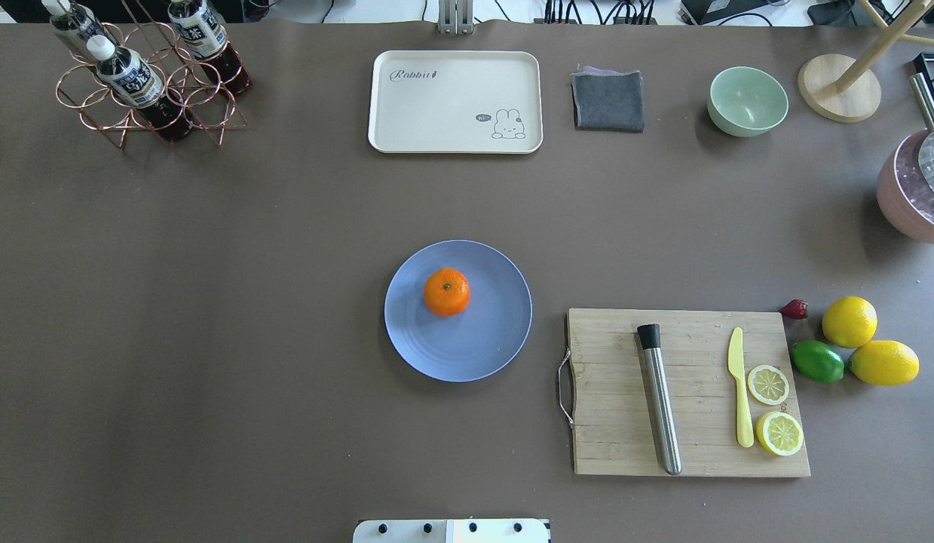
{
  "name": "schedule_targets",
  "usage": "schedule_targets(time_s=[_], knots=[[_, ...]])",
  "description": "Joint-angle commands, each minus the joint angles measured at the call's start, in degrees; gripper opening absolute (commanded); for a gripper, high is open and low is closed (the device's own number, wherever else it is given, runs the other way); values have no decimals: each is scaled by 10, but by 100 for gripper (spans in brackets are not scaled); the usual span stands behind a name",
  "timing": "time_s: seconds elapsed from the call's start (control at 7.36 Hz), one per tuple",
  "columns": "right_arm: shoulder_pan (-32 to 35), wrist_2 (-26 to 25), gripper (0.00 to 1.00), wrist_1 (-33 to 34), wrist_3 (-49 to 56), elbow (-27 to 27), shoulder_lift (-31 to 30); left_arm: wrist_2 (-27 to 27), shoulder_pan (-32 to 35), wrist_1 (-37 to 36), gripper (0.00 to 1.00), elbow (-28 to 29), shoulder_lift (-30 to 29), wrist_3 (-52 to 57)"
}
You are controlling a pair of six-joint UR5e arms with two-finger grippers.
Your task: Pick orange to plate
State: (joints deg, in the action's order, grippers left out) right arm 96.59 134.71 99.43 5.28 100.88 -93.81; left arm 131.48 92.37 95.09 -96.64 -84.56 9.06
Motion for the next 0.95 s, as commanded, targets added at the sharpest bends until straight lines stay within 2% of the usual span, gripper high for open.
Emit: schedule_targets(time_s=[0.0, 0.81], knots=[[0, 3, 100, 0, 0, 1, 0, 0, 0, 0, 98, 4, 0, 0], [0, 7, 100, -3, 1, 5, 0, 1, -1, 0, 98, 2, -7, -2]])
